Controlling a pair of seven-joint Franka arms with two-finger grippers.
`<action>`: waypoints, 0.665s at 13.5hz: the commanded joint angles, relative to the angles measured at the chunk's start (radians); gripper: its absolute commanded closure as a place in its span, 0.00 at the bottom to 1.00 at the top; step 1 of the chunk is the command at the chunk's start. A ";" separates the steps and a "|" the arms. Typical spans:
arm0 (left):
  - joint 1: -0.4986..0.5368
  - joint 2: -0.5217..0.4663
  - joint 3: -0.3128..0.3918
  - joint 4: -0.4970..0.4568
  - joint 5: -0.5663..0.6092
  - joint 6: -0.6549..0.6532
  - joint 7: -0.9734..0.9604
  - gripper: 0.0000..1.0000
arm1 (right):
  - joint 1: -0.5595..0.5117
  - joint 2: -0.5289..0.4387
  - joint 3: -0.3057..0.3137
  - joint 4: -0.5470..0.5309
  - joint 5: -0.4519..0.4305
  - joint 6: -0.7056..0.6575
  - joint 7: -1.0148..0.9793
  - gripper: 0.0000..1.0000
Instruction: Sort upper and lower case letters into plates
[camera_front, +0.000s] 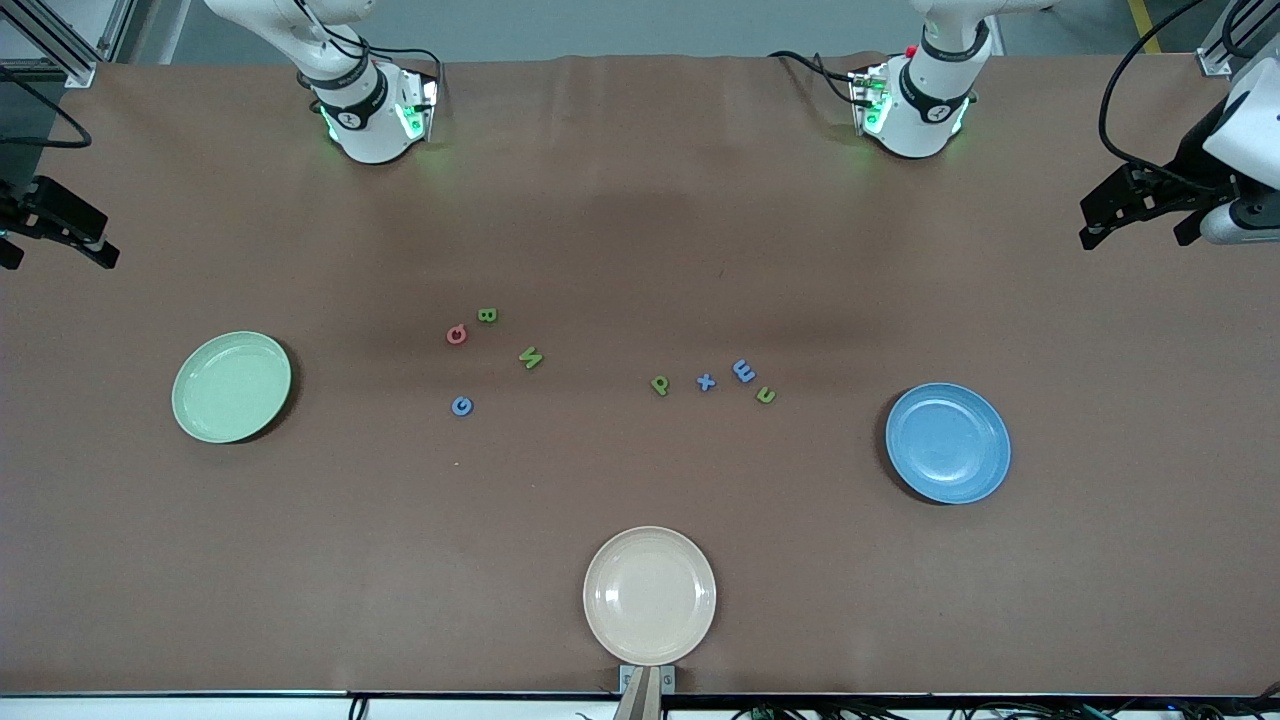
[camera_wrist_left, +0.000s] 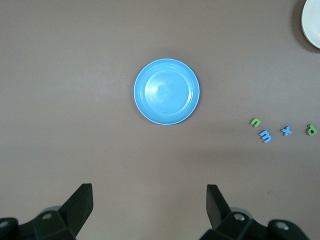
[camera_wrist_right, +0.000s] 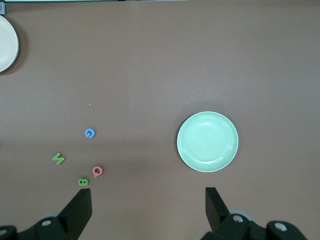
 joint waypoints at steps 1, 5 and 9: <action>-0.005 0.062 -0.005 0.026 -0.001 -0.021 0.000 0.00 | -0.003 -0.009 0.004 -0.002 0.002 -0.004 -0.002 0.00; -0.015 0.155 -0.015 0.001 -0.049 0.022 -0.107 0.00 | 0.001 -0.009 0.004 -0.003 0.002 -0.004 0.004 0.00; -0.091 0.166 -0.024 -0.146 -0.046 0.193 -0.292 0.00 | 0.010 0.002 0.009 -0.003 0.004 0.007 0.006 0.00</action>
